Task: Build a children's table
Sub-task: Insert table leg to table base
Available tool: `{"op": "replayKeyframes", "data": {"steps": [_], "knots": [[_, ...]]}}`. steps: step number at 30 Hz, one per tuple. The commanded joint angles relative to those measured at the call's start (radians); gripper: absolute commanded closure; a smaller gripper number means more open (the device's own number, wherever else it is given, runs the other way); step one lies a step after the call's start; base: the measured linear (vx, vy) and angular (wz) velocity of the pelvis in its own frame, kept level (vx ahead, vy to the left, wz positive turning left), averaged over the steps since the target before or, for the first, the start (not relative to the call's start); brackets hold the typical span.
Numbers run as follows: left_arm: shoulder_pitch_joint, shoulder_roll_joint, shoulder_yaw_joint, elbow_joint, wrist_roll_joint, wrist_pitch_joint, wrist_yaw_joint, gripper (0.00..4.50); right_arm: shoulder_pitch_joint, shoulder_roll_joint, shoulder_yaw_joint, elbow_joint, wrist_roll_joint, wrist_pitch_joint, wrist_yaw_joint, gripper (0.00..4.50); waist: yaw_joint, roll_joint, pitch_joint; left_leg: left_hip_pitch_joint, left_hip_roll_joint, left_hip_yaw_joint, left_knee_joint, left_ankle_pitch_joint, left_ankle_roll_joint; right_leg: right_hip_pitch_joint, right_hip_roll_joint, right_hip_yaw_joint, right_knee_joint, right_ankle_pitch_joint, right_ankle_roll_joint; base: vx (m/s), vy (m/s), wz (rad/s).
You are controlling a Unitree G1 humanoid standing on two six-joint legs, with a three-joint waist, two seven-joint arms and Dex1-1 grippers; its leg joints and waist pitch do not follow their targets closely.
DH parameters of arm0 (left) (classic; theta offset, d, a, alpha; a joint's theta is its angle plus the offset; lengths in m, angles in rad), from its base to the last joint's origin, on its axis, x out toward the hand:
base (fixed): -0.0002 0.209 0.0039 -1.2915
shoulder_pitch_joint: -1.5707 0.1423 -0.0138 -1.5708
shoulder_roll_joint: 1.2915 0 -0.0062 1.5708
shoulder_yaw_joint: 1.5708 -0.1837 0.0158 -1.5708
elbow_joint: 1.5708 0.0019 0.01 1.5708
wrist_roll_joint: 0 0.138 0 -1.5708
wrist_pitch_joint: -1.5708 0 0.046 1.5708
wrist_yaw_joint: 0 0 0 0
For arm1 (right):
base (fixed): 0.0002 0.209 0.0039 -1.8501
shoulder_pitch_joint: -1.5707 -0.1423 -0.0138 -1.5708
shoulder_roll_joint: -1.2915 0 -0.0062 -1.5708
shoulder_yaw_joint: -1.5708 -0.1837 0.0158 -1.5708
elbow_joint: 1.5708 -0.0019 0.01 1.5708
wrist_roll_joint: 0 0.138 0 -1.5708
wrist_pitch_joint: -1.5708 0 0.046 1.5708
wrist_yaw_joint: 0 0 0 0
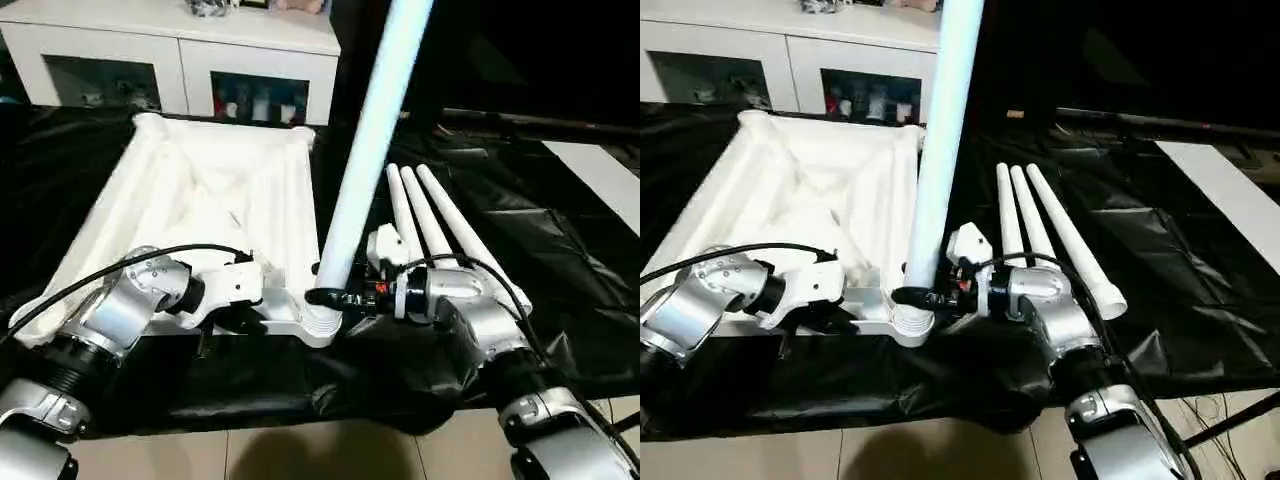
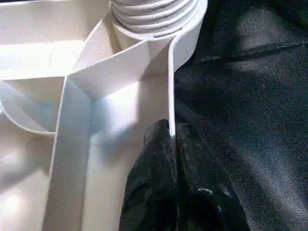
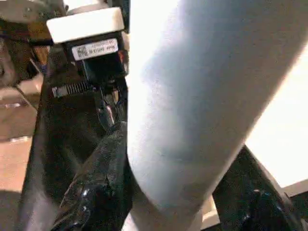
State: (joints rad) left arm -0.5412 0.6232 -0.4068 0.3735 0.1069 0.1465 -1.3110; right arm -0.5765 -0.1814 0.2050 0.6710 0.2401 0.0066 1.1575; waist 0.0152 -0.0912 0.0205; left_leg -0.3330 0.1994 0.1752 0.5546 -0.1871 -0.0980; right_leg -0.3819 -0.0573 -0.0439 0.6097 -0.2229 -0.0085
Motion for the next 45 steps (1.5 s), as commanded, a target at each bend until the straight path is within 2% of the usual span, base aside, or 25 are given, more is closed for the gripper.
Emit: {"op": "replayKeyframes", "data": {"steps": [1,5,6,7,8,10,13,14,16,18,21,23,29,34,40,45], "knots": [[0.027,-0.021,-0.047,-0.022,-0.007,0.005,-0.025,4.50,0.012,-0.007,-0.019,0.098,-0.030,0.050,-0.103,2.66,-0.001,0.023,-0.020,-0.005,0.042,-0.017,-0.074,-0.364,-0.002,0.009,-0.076,0.053,-0.092,-0.343,-0.174,0.000,0.000,0.00],[0.050,-0.022,-0.033,-0.040,-0.012,0.020,-0.017,4.50,-0.006,0.010,-0.125,0.125,0.034,0.117,-0.190,2.66,-0.004,0.025,-0.021,-0.007,0.042,-0.016,-0.073,-0.337,-0.003,0.015,-0.076,0.052,-0.088,-0.311,-0.189,0.000,0.000,0.00],[0.051,-0.022,-0.031,-0.042,-0.013,0.021,-0.017,4.50,-0.007,0.010,-0.131,0.127,0.038,0.121,-0.195,2.66,-0.005,0.026,-0.021,-0.007,0.043,-0.017,-0.074,-0.335,-0.003,0.015,-0.076,0.051,-0.087,-0.304,-0.191,0.000,0.000,0.00],[0.061,-0.022,-0.024,-0.050,-0.019,0.028,-0.012,4.50,-0.012,0.011,-0.164,0.140,0.062,0.138,-0.228,2.66,-0.007,0.027,-0.021,-0.008,0.042,-0.017,-0.074,-0.332,-0.004,0.016,-0.076,0.051,-0.086,-0.297,-0.193,0.000,0.000,0.00],[0.065,-0.022,-0.021,-0.054,-0.022,0.030,-0.009,4.50,-0.015,0.011,-0.177,0.146,0.072,0.143,-0.241,2.66,-0.011,0.028,-0.022,-0.013,0.042,-0.018,-0.075,-0.322,-0.003,0.021,-0.076,0.049,-0.085,-0.289,-0.196,0.000,0.000,0.00],[0.075,-0.025,-0.010,-0.060,-0.028,0.036,0.005,4.50,-0.020,0.013,-0.207,0.160,0.099,0.157,-0.265,2.66,-0.012,0.028,-0.023,-0.012,0.041,-0.016,-0.072,-0.315,-0.001,0.020,-0.076,0.050,-0.086,-0.284,-0.196,0.000,0.000,0.00],[0.086,-0.031,0.003,-0.066,-0.031,0.035,0.027,4.50,-0.014,0.011,-0.209,0.158,0.100,0.156,-0.260,2.66,-0.014,0.031,-0.025,-0.008,0.042,-0.014,-0.070,-0.292,0.003,0.021,-0.076,0.053,-0.082,-0.239,-0.215,0.000,0.000,0.00],[0.092,-0.037,0.011,-0.069,-0.036,0.038,0.036,4.50,-0.010,0.013,-0.210,0.151,0.099,0.158,-0.259,2.66,-0.009,0.030,-0.027,-0.006,0.042,-0.010,-0.066,-0.284,0.007,0.020,-0.074,0.051,-0.082,-0.212,-0.224,0.000,0.000,0.00],[0.097,-0.039,0.016,-0.072,-0.034,0.039,0.044,4.50,-0.006,0.015,-0.215,0.142,0.099,0.162,-0.258,2.66,-0.008,0.033,-0.028,-0.009,0.041,-0.009,-0.065,-0.242,0.015,0.024,-0.070,0.050,-0.073,-0.136,-0.236,0.000,0.000,0.00],[0.105,-0.041,0.022,-0.078,-0.030,0.047,0.055,4.50,-0.002,0.019,-0.224,0.126,0.105,0.169,-0.255,2.66,-0.007,0.031,-0.029,-0.010,0.040,-0.007,-0.064,-0.223,0.021,0.028,-0.071,0.049,-0.070,-0.102,-0.243,0.000,0.000,0.00],[0.114,-0.040,0.026,-0.092,-0.031,0.058,0.058,4.50,0.007,0.012,-0.206,0.093,0.107,0.177,-0.220,2.66,-0.006,0.030,-0.026,-0.010,0.041,-0.008,-0.065,-0.237,0.021,0.029,-0.073,0.048,-0.074,-0.144,-0.236,0.000,0.000,0.00],[0.116,-0.038,0.025,-0.097,-0.030,0.060,0.058,4.50,0.012,0.001,-0.173,0.072,0.091,0.184,-0.183,2.66,-0.006,0.029,-0.026,-0.009,0.041,-0.009,-0.066,-0.242,0.017,0.028,-0.072,0.048,-0.076,-0.167,-0.227,0.000,0.000,0.00],[0.111,-0.032,0.020,-0.092,-0.025,0.048,0.062,4.50,0.005,-0.022,-0.097,0.043,0.030,0.152,-0.125,2.66,-0.003,0.027,-0.028,-0.012,0.038,-0.005,-0.058,-0.182,0.037,0.033,-0.072,0.048,-0.067,-0.090,-0.237,0.000,0.000,0.00],[0.112,-0.031,0.023,-0.099,-0.020,0.052,0.065,4.50,-0.003,-0.023,-0.077,0.009,0.022,0.155,-0.112,2.66,-0.004,0.027,-0.026,-0.012,0.039,-0.006,-0.059,-0.191,0.036,0.033,-0.073,0.048,-0.069,-0.121,-0.235,0.000,0.000,0.00],[0.111,-0.031,0.021,-0.100,-0.018,0.051,0.067,4.50,0.001,-0.014,-0.055,0.019,0.009,0.140,-0.114,2.66,-0.003,0.026,-0.029,-0.012,0.038,-0.005,-0.055,-0.157,0.045,0.036,-0.072,0.047,-0.063,-0.065,-0.243,0.000,0.000,0.00],[0.108,-0.030,0.018,-0.098,-0.015,0.052,0.066,4.50,0.007,-0.022,0.004,0.014,-0.049,0.085,-0.089,2.66,-0.004,0.024,-0.029,-0.011,0.039,-0.005,-0.055,-0.172,0.041,0.035,-0.072,0.047,-0.064,-0.086,-0.241,0.000,0.000,0.00]]}}
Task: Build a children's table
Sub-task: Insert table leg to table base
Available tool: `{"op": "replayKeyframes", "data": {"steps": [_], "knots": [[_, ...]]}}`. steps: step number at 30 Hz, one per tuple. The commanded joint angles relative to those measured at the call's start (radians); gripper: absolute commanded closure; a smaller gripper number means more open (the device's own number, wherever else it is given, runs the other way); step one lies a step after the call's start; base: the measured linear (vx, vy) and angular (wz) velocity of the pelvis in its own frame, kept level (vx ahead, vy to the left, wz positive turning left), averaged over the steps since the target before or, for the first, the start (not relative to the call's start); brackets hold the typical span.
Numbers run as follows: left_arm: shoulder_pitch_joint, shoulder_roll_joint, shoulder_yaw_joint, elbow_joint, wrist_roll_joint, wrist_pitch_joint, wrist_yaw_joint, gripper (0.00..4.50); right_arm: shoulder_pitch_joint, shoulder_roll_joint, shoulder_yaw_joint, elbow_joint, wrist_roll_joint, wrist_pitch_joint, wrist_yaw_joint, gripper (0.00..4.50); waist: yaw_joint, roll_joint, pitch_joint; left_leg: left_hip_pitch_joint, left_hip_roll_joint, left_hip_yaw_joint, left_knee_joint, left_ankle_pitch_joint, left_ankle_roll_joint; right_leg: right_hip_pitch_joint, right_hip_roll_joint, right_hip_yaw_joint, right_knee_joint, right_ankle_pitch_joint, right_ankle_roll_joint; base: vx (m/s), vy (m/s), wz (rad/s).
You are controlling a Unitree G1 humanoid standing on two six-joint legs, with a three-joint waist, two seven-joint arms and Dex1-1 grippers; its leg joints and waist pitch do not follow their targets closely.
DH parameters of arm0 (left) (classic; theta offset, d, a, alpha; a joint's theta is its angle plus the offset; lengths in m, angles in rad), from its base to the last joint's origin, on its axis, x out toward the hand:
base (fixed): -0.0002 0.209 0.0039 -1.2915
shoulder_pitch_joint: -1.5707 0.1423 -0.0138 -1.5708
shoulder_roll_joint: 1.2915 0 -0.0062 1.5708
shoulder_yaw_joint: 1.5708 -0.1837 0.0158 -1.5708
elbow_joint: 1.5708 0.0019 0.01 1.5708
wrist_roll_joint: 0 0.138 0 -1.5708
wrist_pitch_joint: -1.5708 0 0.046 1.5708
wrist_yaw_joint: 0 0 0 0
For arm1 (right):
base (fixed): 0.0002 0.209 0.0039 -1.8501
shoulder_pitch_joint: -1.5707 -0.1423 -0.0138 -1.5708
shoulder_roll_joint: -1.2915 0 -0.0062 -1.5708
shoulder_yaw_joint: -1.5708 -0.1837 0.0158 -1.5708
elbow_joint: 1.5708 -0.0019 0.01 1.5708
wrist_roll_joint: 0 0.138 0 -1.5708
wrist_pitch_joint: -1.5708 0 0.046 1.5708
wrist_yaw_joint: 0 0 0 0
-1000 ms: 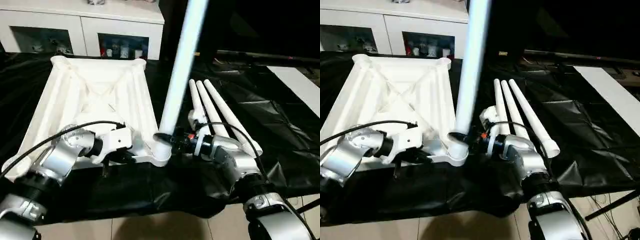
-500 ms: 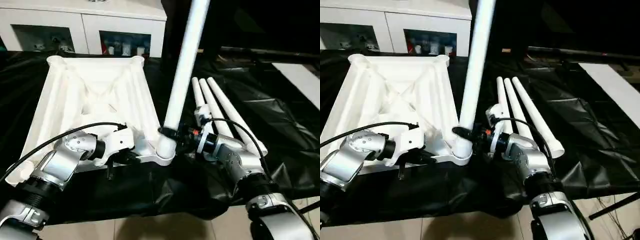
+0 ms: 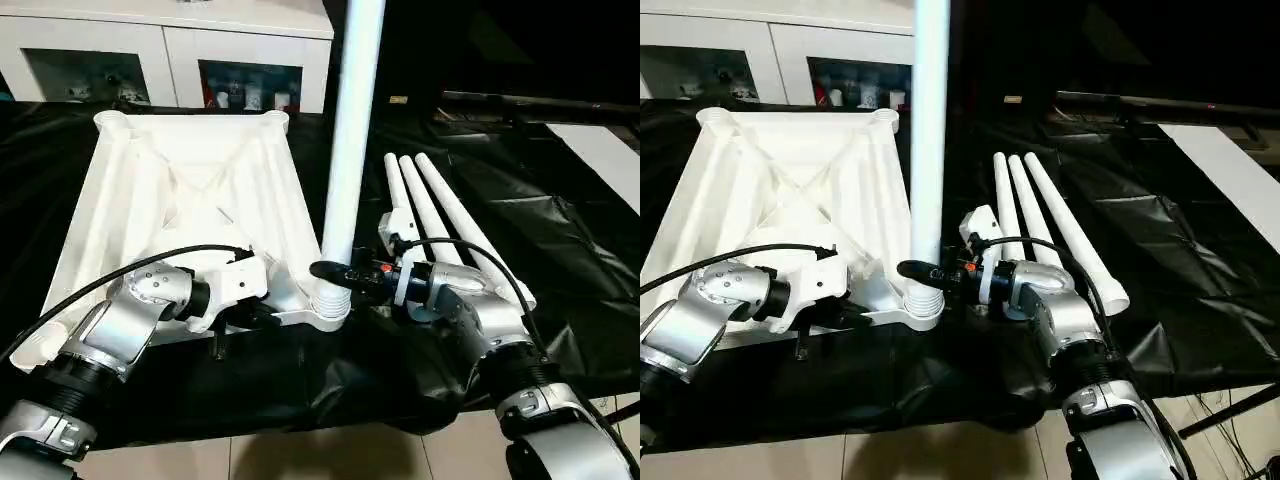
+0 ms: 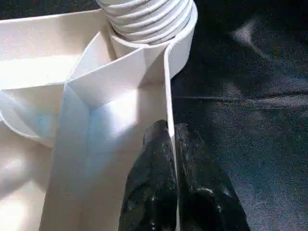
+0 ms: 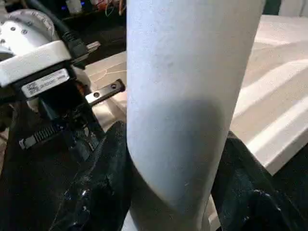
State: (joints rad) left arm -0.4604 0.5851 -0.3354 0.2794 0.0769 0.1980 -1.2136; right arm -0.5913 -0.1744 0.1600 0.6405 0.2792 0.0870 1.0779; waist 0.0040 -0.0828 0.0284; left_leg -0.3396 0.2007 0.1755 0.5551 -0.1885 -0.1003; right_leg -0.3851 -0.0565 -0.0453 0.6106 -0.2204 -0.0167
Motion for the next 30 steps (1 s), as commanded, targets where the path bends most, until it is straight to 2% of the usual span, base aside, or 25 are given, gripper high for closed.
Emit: {"op": "replayKeyframes", "data": {"steps": [1,4,12,16,24,30], "knots": [[0.027,0.008,-0.054,-0.004,0.015,0.001,-0.031,4.50,0.024,-0.029,0.059,0.036,-0.095,-0.004,-0.003,2.66,0.008,0.016,-0.037,-0.005,0.036,-0.006,-0.055,-0.165,0.043,0.040,-0.073,0.048,-0.064,-0.084,-0.231,0.000,0.000,0.00],[0.026,0.007,-0.053,-0.003,0.017,0.002,-0.028,4.50,0.035,-0.027,0.073,-0.017,-0.106,-0.042,0.001,2.66,0.009,0.011,-0.038,-0.004,0.036,-0.005,-0.054,-0.153,0.049,0.040,-0.072,0.048,-0.062,-0.071,-0.227,0.000,0.000,0.00],[0.022,0.003,-0.051,0.001,0.020,0.001,-0.020,4.50,0.062,-0.048,0.105,-0.050,-0.136,-0.093,0.016,2.66,0.012,0.010,-0.038,-0.004,0.035,-0.004,-0.051,-0.144,0.059,0.041,-0.072,0.049,-0.060,-0.056,-0.228,0.000,0.000,0.00],[0.022,0.002,-0.051,0.002,0.020,0.000,-0.017,4.50,0.077,-0.040,0.084,-0.045,-0.121,-0.091,0.005,2.66,0.015,0.009,-0.041,-0.003,0.036,-0.004,-0.050,-0.130,0.061,0.042,-0.070,0.049,-0.056,-0.025,-0.232,0.000,0.000,0.00],[0.020,0.002,-0.049,0.007,0.018,-0.001,-0.013,4.50,0.096,0.008,-0.026,0.003,-0.020,-0.006,-0.075,2.66,0.015,0.011,-0.042,-0.002,0.035,-0.005,-0.051,-0.142,0.055,0.042,-0.070,0.048,-0.056,-0.025,-0.238,0.000,0.000,0.00],[0.017,0.001,-0.046,0.012,0.018,-0.002,-0.010,4.50,0.133,0.013,-0.054,0.026,-0.014,-0.021,-0.110,2.66,0.016,0.013,-0.041,-0.001,0.036,-0.006,-0.052,-0.160,0.042,0.042,-0.072,0.048,-0.059,-0.058,-0.231,0.000,0.000,0.00]]}}
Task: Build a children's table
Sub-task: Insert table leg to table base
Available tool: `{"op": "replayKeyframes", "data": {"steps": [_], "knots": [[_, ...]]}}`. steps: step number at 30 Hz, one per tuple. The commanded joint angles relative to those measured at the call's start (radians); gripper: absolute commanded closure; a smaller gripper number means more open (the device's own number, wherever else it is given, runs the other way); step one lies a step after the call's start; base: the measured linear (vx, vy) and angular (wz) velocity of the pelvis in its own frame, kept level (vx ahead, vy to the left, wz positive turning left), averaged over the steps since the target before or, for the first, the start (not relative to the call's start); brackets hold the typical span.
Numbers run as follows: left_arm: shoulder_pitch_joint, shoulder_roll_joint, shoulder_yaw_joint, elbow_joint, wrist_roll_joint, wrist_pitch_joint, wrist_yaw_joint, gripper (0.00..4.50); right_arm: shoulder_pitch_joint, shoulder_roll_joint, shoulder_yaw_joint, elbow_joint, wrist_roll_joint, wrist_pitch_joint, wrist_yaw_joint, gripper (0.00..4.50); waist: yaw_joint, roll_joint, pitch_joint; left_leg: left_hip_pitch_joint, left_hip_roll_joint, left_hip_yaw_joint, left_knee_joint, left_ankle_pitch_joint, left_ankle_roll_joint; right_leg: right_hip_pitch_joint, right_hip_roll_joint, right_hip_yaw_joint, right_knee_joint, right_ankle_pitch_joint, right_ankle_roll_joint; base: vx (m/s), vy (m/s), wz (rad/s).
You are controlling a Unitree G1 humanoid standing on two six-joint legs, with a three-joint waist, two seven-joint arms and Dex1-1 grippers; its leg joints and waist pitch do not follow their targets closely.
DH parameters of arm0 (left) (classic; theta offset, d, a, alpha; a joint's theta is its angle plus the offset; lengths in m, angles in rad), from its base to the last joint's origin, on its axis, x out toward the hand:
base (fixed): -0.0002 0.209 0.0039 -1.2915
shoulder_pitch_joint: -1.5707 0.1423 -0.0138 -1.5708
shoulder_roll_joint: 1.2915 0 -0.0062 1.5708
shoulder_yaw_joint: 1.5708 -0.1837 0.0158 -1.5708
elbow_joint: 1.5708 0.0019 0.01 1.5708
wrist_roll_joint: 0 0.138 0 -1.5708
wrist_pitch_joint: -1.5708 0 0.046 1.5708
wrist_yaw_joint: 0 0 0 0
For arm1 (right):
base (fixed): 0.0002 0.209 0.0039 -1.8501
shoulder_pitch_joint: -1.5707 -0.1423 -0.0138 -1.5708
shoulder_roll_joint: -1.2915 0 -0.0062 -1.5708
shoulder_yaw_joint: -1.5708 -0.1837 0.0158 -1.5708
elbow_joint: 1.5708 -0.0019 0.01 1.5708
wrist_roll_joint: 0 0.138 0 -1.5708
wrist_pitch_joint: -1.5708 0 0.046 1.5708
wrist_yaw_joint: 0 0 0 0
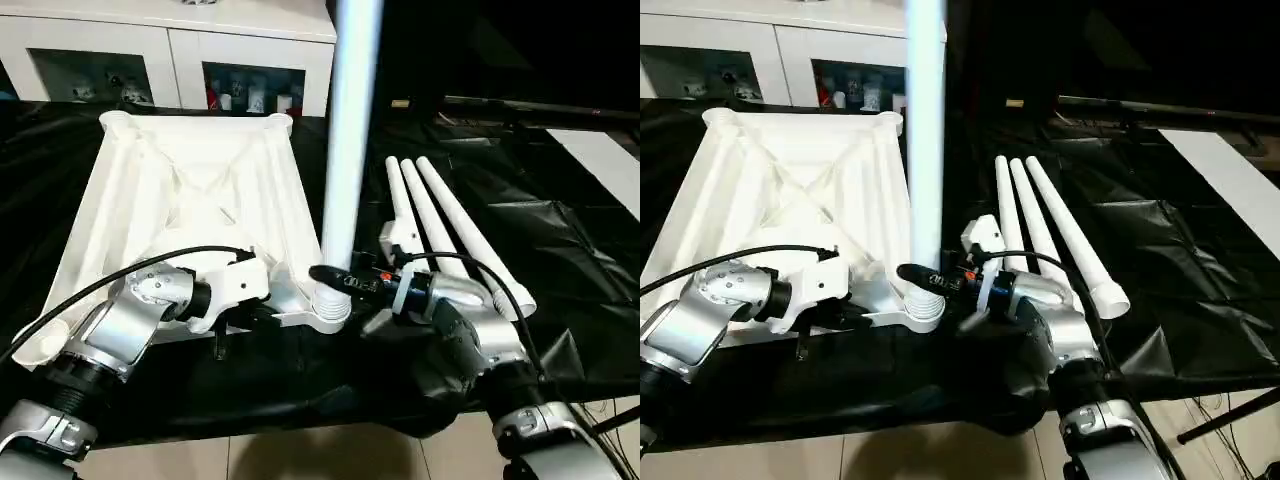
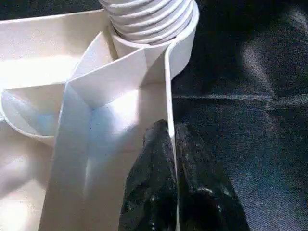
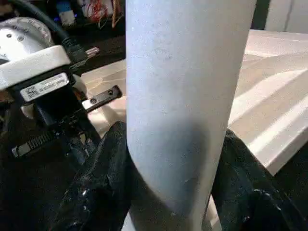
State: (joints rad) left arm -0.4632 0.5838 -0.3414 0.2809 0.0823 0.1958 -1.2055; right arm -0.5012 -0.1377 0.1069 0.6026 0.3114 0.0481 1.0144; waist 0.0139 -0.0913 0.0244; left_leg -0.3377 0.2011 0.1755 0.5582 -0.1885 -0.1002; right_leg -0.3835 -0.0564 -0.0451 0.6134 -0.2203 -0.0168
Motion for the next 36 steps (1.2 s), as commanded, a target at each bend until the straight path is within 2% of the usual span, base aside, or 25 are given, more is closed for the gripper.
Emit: {"op": "replayKeyframes", "data": {"steps": [1,8,10,11,12,16,17,19,20,23,24,25,27,30,31,32,36], "knots": [[0.020,0.003,-0.040,0.011,0.013,-0.001,-0.017,4.50,0.050,-0.022,-0.003,0.064,-0.048,0.013,-0.054,2.66,0.007,0.021,-0.037,-0.003,0.035,-0.005,-0.055,-0.159,0.041,0.040,-0.072,0.048,-0.061,-0.050,-0.232,0.000,0.000,0.00],[0.012,-0.005,-0.036,0.017,0.015,0.000,-0.006,4.50,0.128,-0.022,0.012,0.053,-0.096,-0.074,-0.097,2.66,0.012,0.023,-0.035,0.001,0.035,-0.006,-0.058,-0.197,0.028,0.037,-0.071,0.048,-0.067,-0.098,-0.217,0.000,0.000,0.00],[0.011,-0.004,-0.036,0.018,0.014,0.001,-0.010,4.50,0.149,-0.032,0.047,0.042,-0.128,-0.098,-0.093,2.66,0.013,0.023,-0.035,0.000,0.035,-0.007,-0.059,-0.201,0.026,0.038,-0.071,0.048,-0.068,-0.105,-0.213,0.000,0.000,0.00],[0.011,-0.004,-0.036,0.018,0.014,0.001,-0.010,4.50,0.149,-0.032,0.047,0.042,-0.128,-0.098,-0.093,2.66,0.013,0.022,-0.035,-0.001,0.035,-0.006,-0.059,-0.203,0.026,0.038,-0.071,0.048,-0.068,-0.106,-0.212,0.000,0.000,0.00],[0.010,-0.001,-0.039,0.018,0.015,0.000,-0.014,4.50,0.153,-0.042,0.078,0.030,-0.147,-0.090,-0.069,2.66,0.013,0.023,-0.034,0.000,0.034,-0.008,-0.060,-0.205,0.026,0.038,-0.069,0.048,-0.069,-0.116,-0.207,0.000,0.000,0.00],[0.008,0.004,-0.043,0.019,0.017,-0.003,-0.021,4.50,0.147,-0.048,0.100,0.011,-0.145,-0.043,-0.033,2.66,0.013,0.020,-0.034,0.000,0.035,-0.008,-0.061,-0.208,0.028,0.037,-0.068,0.049,-0.070,-0.124,-0.201,0.000,0.000,0.00],[0.008,0.004,-0.044,0.019,0.017,-0.003,-0.022,4.50,0.143,-0.053,0.110,0.004,-0.142,-0.012,-0.016,2.66,0.011,0.016,-0.034,0.000,0.035,-0.007,-0.061,-0.214,0.029,0.037,-0.067,0.048,-0.071,-0.125,-0.201,0.000,0.000,0.00],[0.007,0.005,-0.046,0.018,0.017,-0.003,-0.022,4.50,0.139,-0.060,0.123,-0.004,-0.139,0.019,0.003,2.66,0.012,0.017,-0.035,0.000,0.035,-0.008,-0.060,-0.216,0.029,0.037,-0.069,0.049,-0.071,-0.129,-0.200,0.000,0.000,0.00],[0.008,0.005,-0.048,0.016,0.017,-0.002,-0.021,4.50,0.135,-0.063,0.127,-0.009,-0.125,0.060,0.017,2.66,0.013,0.008,-0.035,-0.001,0.035,-0.009,-0.060,-0.210,0.032,0.038,-0.069,0.048,-0.070,-0.133,-0.198,0.000,0.000,0.00],[0.008,0.006,-0.050,0.014,0.017,-0.001,-0.019,4.50,0.130,-0.066,0.130,-0.010,-0.108,0.092,0.027,2.66,0.017,0.012,-0.037,0.001,0.036,-0.007,-0.059,-0.197,0.035,0.035,-0.070,0.049,-0.070,-0.119,-0.198,0.000,0.000,0.00],[0.011,0.006,-0.049,0.010,0.017,0.001,-0.016,4.50,0.127,-0.065,0.118,-0.002,-0.094,0.107,0.022,2.66,0.016,0.002,-0.037,0.001,0.036,-0.006,-0.058,-0.194,0.037,0.035,-0.070,0.049,-0.070,-0.115,-0.198,0.000,0.000,0.00],[0.012,0.006,-0.048,0.009,0.016,0.002,-0.015,4.50,0.125,-0.063,0.111,0.002,-0.090,0.108,0.018,2.66,0.020,0.005,-0.037,0.001,0.037,-0.007,-0.059,-0.186,0.035,0.036,-0.071,0.048,-0.067,-0.109,-0.199,0.000,0.000,0.00],[0.014,0.005,-0.046,0.006,0.015,0.004,-0.012,4.50,0.121,-0.058,0.092,0.010,-0.076,0.117,0.005,2.66,0.019,0.005,-0.036,0.001,0.037,-0.007,-0.061,-0.195,0.029,0.034,-0.070,0.047,-0.068,-0.110,-0.196,0.000,0.000,0.00],[0.020,0.006,-0.039,0.000,0.012,0.008,-0.002,4.50,0.106,-0.033,0.001,0.035,0.002,0.162,-0.049,2.66,0.019,0.002,-0.037,0.003,0.037,-0.008,-0.061,-0.214,0.021,0.033,-0.071,0.048,-0.070,-0.130,-0.195,0.000,0.000,0.00],[0.021,0.006,-0.039,0.000,0.012,0.008,-0.002,4.50,0.106,-0.033,-0.001,0.035,0.004,0.164,-0.050,2.66,0.021,0.002,-0.038,0.003,0.037,-0.008,-0.062,-0.215,0.019,0.034,-0.072,0.048,-0.071,-0.135,-0.195,0.000,0.000,0.00],[0.021,0.007,-0.037,0.000,0.012,0.008,0.001,4.50,0.110,-0.026,-0.039,0.033,0.039,0.191,-0.062,2.66,0.022,0.005,-0.039,0.003,0.037,-0.008,-0.061,-0.211,0.018,0.033,-0.072,0.048,-0.070,-0.126,-0.196,0.000,0.000,0.00],[0.013,0.002,-0.034,0.008,0.015,0.008,0.009,4.50,0.149,-0.033,-0.053,0.011,0.047,0.198,-0.061,2.66,0.024,0.002,-0.041,0.000,0.036,-0.007,-0.059,-0.174,0.024,0.038,-0.071,0.046,-0.064,-0.069,-0.200,0.000,0.000,0.00]]}}
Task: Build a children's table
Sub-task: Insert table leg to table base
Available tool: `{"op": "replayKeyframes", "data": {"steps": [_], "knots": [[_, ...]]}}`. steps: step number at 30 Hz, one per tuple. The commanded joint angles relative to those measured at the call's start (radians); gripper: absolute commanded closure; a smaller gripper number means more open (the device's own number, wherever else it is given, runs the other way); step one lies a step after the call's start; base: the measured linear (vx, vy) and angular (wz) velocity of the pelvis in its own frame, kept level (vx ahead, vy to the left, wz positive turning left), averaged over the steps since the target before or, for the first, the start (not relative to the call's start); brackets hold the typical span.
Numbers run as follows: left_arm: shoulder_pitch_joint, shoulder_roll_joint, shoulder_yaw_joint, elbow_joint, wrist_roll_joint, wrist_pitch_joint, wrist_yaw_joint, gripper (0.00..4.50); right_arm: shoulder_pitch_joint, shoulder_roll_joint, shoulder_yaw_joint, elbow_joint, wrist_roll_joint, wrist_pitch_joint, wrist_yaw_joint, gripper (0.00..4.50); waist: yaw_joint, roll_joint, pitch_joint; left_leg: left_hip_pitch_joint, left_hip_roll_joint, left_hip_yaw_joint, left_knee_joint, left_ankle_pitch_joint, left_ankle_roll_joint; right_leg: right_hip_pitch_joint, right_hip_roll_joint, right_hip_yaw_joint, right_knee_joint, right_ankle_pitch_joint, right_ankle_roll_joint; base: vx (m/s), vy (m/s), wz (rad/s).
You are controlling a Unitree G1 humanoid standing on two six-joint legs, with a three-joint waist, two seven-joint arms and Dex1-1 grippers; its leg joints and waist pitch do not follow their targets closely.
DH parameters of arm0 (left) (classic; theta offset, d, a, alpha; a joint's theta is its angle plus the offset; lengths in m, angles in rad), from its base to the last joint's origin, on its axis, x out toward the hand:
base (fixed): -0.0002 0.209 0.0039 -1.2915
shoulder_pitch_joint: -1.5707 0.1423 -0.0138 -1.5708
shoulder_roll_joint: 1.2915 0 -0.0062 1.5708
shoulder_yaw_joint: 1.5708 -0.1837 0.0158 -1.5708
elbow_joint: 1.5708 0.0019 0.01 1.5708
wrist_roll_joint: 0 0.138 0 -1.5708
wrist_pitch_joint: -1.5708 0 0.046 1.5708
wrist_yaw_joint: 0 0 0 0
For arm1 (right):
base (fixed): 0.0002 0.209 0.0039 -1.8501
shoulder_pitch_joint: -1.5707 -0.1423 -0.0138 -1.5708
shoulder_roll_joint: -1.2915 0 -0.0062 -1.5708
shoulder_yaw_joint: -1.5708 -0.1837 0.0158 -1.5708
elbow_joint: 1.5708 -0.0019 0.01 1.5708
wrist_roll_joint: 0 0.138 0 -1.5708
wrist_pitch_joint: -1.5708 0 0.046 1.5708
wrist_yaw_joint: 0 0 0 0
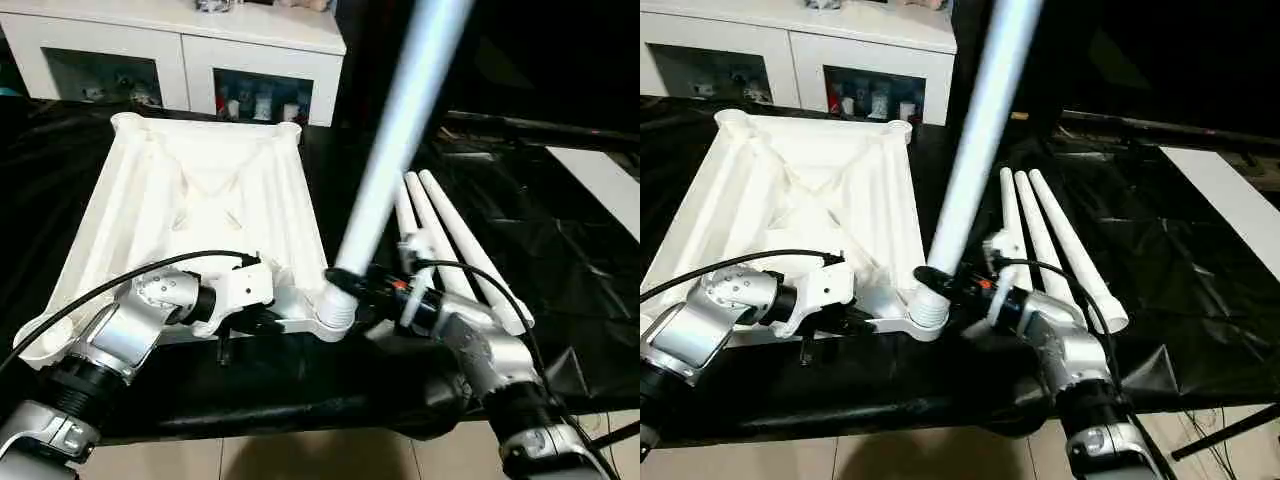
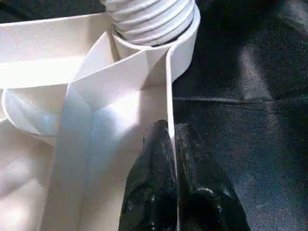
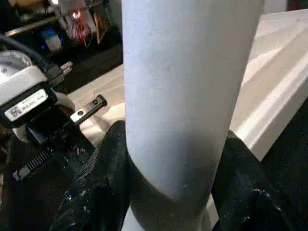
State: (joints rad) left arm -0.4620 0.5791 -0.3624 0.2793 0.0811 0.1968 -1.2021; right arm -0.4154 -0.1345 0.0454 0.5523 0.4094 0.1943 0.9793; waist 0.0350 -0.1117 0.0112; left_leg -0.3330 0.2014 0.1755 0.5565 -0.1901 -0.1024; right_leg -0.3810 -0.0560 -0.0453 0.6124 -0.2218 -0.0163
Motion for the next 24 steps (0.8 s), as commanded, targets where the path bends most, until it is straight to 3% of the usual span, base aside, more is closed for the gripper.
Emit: {"op": "replayKeyframes", "data": {"steps": [1,6,7,10,15,18,21,24], "knots": [[0.009,0.007,-0.014,0.010,0.016,0.007,0.005,4.50,0.072,-0.038,0.012,0.056,-0.056,0.049,-0.027,2.66,0.004,0.024,-0.027,-0.004,0.036,-0.006,-0.057,-0.170,0.027,0.035,-0.072,0.047,-0.063,-0.061,-0.203,0.000,0.000,0.00],[-0.002,0.008,-0.015,0.019,0.017,0.004,-0.001,4.50,0.108,-0.054,0.062,0.029,-0.107,0.017,-0.019,2.66,0.004,0.027,-0.025,-0.003,0.036,-0.007,-0.060,-0.191,0.019,0.034,-0.071,0.046,-0.066,-0.087,-0.198,0.000,0.000,0.00],[-0.009,0.011,-0.020,0.027,0.020,-0.005,-0.008,4.50,0.099,-0.077,0.140,0.023,-0.183,-0.030,0.007,2.66,0.006,0.033,-0.025,-0.003,0.037,-0.009,-0.061,-0.203,0.013,0.033,-0.073,0.045,-0.068,-0.103,-0.195,0.000,0.000,0.00],[-0.013,0.013,-0.022,0.031,0.021,-0.010,-0.012,4.50,0.087,-0.085,0.169,0.027,-0.212,-0.045,0.016,2.66,0.002,0.032,-0.022,-0.003,0.034,-0.009,-0.062,-0.225,0.011,0.033,-0.071,0.047,-0.073,-0.139,-0.184,0.000,0.000,0.00],[-0.021,0.015,-0.028,0.041,0.025,-0.016,-0.018,4.50,0.017,-0.126,0.307,0.093,-0.337,-0.063,0.077,2.66,-0.003,0.034,-0.017,-0.002,0.035,-0.011,-0.063,-0.274,0.005,0.025,-0.072,0.048,-0.081,-0.244,-0.166,0.000,0.000,0.00],[-0.021,0.014,-0.027,0.041,0.024,-0.013,-0.016,4.50,0.012,-0.126,0.322,0.107,-0.345,-0.047,0.086,2.66,-0.003,0.029,-0.015,0.001,0.038,-0.016,-0.068,-0.317,-0.003,0.024,-0.074,0.049,-0.087,-0.308,-0.149,0.000,0.000,0.00],[-0.020,0.015,-0.025,0.039,0.023,-0.010,-0.017,4.50,0.008,-0.131,0.357,0.141,-0.382,-0.044,0.086,2.66,-0.005,0.029,-0.017,0.001,0.038,-0.018,-0.069,-0.316,-0.005,0.024,-0.073,0.048,-0.086,-0.295,-0.149,0.000,0.000,0.00],[-0.020,0.014,-0.024,0.041,0.021,-0.012,-0.016,4.50,0.005,-0.116,0.336,0.167,-0.362,-0.042,0.063,2.66,-0.006,0.027,-0.012,0.007,0.038,-0.018,-0.069,-0.361,-0.006,0.017,-0.075,0.049,-0.093,-0.362,-0.143,0.000,0.000,0.00]]}}
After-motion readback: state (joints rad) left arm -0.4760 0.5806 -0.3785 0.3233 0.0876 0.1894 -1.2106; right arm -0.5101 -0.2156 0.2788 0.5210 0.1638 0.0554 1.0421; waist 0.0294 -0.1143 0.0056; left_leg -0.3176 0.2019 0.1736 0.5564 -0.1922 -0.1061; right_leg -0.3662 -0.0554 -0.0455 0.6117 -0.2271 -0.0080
